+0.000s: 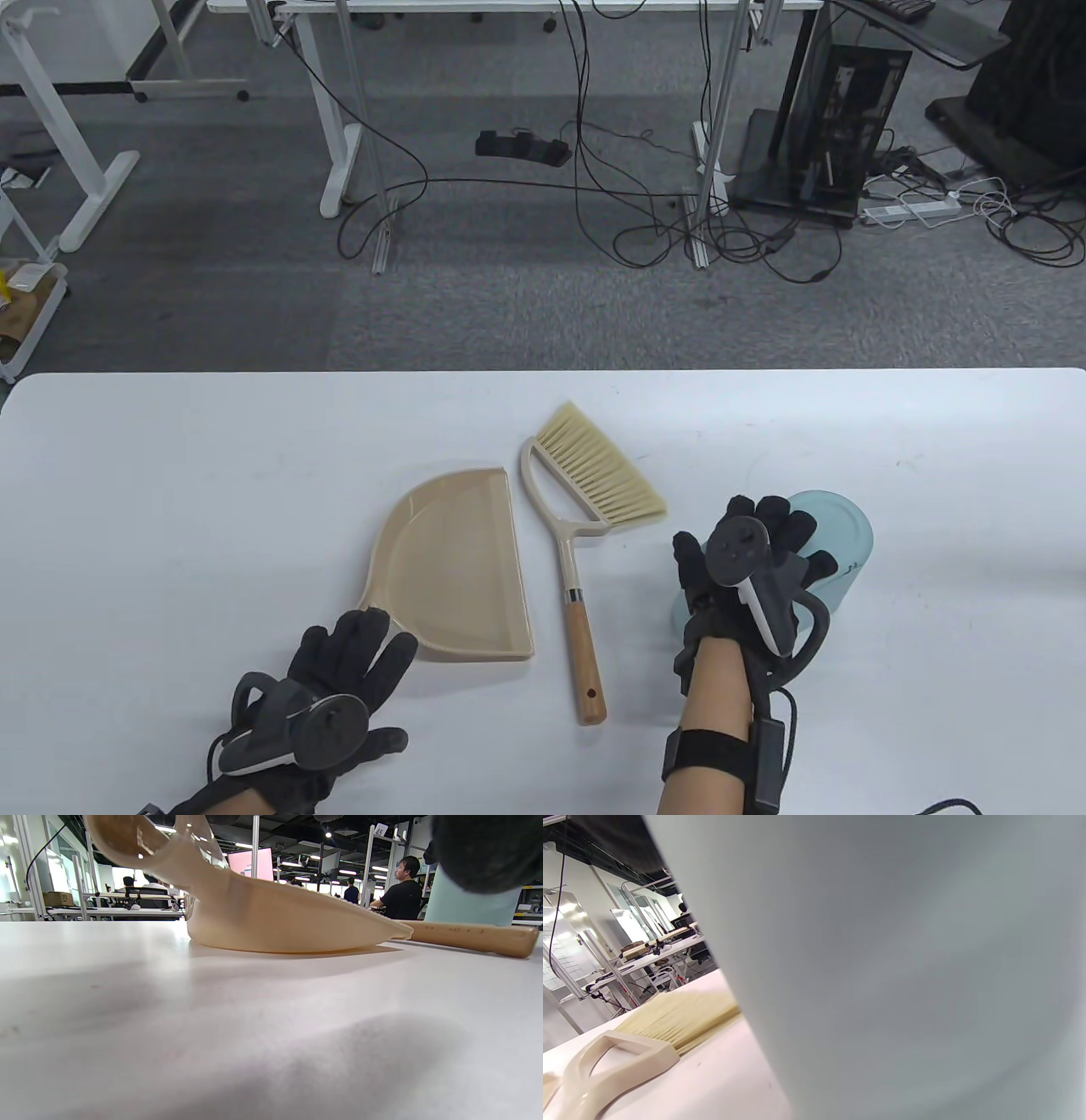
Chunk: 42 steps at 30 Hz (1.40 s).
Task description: Sweep raisins on the table into the desktop trash can
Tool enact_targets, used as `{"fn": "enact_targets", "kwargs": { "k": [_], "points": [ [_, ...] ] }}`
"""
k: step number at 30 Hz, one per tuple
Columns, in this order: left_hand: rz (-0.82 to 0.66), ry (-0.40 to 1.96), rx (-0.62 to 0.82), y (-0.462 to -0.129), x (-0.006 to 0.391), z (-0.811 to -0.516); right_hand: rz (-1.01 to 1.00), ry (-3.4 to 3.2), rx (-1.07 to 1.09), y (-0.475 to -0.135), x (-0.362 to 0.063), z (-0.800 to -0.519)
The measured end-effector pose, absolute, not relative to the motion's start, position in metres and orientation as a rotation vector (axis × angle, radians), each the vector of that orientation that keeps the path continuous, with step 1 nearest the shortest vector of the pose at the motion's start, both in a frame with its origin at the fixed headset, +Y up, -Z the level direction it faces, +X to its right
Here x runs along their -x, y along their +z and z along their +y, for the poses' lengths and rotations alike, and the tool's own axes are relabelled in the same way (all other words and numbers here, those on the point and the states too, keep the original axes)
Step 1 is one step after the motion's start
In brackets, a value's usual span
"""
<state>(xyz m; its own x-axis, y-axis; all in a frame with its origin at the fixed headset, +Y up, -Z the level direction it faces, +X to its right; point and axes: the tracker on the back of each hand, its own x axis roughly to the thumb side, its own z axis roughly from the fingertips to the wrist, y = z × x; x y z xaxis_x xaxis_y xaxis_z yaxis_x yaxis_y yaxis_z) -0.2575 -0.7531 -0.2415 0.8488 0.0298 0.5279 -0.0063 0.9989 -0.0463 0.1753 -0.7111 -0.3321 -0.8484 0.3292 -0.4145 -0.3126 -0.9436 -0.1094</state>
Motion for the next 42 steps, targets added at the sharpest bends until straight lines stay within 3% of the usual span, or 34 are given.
{"fn": "enact_targets", "kwargs": {
  "k": [20,23,28,33,42],
  "points": [
    [-0.463,0.015,0.042,-0.245,0.267,-0.746,-0.246,2.653,0.546,-0.319,-0.177,-0.708],
    [-0.47,0.018,0.044,-0.246,0.266,-0.747,-0.292,2.596,0.433,-0.314,-0.168,-0.709],
    [-0.492,-0.005,0.046,-0.245,0.262,-0.749,-0.374,2.656,0.007,-0.293,-0.119,-0.708],
    [-0.456,0.001,0.068,-0.248,0.266,-0.75,-0.286,2.668,-0.345,-0.273,-0.064,-0.721],
    [-0.392,0.008,0.048,-0.254,0.279,-0.747,-0.073,2.759,-0.586,-0.25,-0.021,-0.734]
  ]
}}
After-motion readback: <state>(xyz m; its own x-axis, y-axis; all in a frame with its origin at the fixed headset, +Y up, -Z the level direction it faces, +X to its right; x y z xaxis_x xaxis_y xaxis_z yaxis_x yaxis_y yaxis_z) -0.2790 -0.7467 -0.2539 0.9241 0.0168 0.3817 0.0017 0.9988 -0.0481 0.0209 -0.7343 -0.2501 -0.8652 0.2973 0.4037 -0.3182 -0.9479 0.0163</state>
